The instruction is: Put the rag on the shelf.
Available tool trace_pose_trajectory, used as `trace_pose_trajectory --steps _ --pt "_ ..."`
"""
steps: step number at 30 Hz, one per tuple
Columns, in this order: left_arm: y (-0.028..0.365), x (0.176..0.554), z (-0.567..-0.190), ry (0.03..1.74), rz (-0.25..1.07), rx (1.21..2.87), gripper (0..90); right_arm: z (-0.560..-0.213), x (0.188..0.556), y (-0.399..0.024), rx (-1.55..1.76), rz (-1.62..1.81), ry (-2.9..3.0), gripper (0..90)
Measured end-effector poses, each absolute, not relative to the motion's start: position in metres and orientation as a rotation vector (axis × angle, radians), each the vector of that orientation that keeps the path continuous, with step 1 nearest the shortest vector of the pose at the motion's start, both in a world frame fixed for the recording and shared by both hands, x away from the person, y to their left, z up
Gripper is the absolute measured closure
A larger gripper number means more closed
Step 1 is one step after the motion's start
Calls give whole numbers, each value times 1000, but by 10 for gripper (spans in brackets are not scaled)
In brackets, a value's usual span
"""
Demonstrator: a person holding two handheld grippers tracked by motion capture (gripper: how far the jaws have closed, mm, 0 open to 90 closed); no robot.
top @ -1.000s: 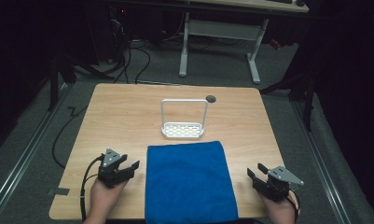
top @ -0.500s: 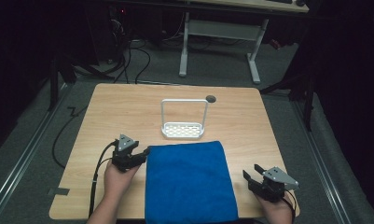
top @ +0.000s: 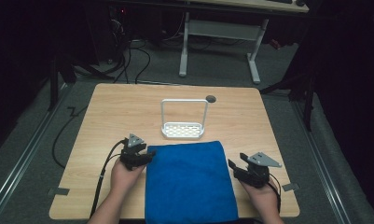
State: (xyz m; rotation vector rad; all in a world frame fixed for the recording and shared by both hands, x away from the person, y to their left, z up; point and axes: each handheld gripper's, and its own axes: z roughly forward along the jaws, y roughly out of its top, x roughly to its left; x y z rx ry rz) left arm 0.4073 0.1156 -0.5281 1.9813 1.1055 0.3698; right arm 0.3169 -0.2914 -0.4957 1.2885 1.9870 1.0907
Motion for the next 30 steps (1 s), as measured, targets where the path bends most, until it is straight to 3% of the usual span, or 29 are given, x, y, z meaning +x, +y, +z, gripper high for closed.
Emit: trace_pose_trajectory --steps 5,10,21,30 --pt "115 411 -533 1139 362 2005 508 -492 338 -282 1324 1048 2028 458" --pt "115 412 -533 1151 373 1998 547 -492 351 -278 1340 1029 2042 451" --pt "110 414 -533 1135 370 2010 786 -510 386 -266 1387 949 2063 539" --pt "109 413 -534 1127 351 2005 847 -524 413 -262 1454 925 2083 608"
